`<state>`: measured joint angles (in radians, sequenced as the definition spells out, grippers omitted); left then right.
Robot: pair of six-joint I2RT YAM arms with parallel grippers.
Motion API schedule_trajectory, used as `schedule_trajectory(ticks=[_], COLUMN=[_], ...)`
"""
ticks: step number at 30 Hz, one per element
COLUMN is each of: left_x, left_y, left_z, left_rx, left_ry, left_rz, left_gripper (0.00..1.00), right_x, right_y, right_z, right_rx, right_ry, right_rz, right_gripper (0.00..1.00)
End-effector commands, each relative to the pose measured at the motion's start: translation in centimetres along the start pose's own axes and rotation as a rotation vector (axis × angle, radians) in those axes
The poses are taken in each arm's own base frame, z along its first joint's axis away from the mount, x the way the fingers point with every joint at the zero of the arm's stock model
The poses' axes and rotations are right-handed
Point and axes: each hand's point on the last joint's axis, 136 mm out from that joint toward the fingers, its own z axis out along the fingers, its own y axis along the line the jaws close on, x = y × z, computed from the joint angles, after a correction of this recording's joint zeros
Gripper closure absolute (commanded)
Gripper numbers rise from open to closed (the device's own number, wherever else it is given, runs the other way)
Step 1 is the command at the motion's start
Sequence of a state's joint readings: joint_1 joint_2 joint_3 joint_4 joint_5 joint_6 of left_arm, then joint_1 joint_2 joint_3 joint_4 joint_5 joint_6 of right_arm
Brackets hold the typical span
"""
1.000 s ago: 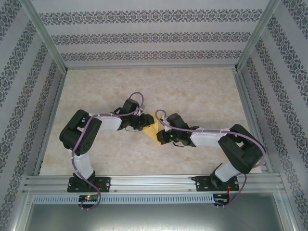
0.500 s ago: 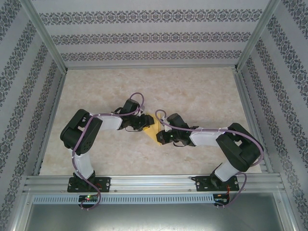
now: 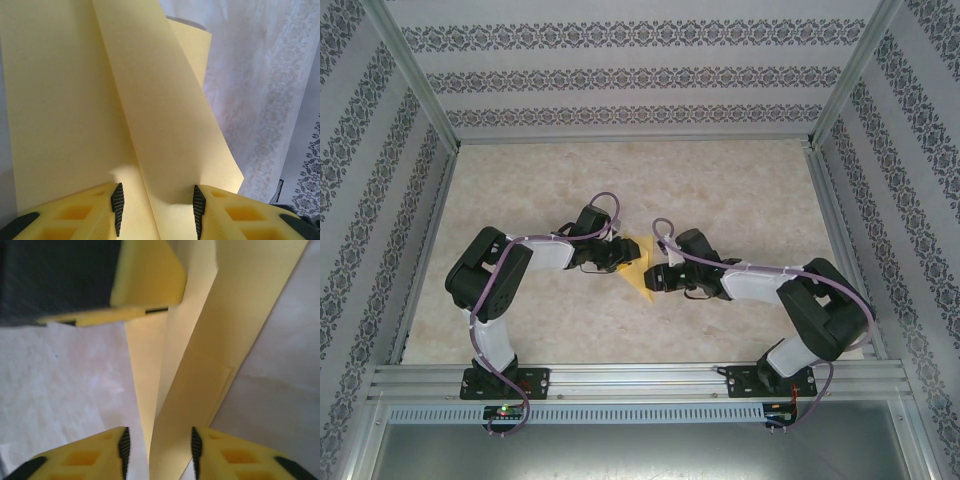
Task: Fold a paper plane with a square sheet of paper (fold left side to right side)
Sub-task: Fourth fold the wing at the center of the table.
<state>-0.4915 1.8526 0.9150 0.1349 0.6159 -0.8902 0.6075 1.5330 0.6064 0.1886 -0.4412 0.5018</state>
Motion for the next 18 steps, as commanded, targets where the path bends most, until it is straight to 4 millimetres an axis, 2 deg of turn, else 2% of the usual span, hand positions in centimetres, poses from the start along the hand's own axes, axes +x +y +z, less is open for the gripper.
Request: schedule_trajectory(ticks=[1,4,9,14,18], left_x=[0.7,0.7,0.6,0.6,0.6], left_y=[1.2,1.1,1.1,1.0,1.0], left_z=[0.6,0.5,0.5,0.5,0.4], left_rx=[-0.059,-0.056,-0.055,-0.052,-0.051], left_ry=[0.019,0.019,0.017,0.016,0.016], left_rz=[0.003,0.005,0.006,0.007,0.006], left_gripper=[0.55,0.55,0.55,0.55,0.55], right_x=[-1.4,-2.9,-4.3,-4.5,-4.3], right_y=[1.2,1.1,0.9,0.4,0.1], right_z=[-1.1,-1.3,-0.5,0.9,1.5], right_rx=[-0.096,-0.135,-0.151,-0.163,-0.165], right_ry=[-0.032,-0.052,-0.041,-0.020,-0.008], right_rz=[0.024,0.073,0.109,0.144,0.161], right_gripper=[0.55,0.55,0.57,0.62,0.72])
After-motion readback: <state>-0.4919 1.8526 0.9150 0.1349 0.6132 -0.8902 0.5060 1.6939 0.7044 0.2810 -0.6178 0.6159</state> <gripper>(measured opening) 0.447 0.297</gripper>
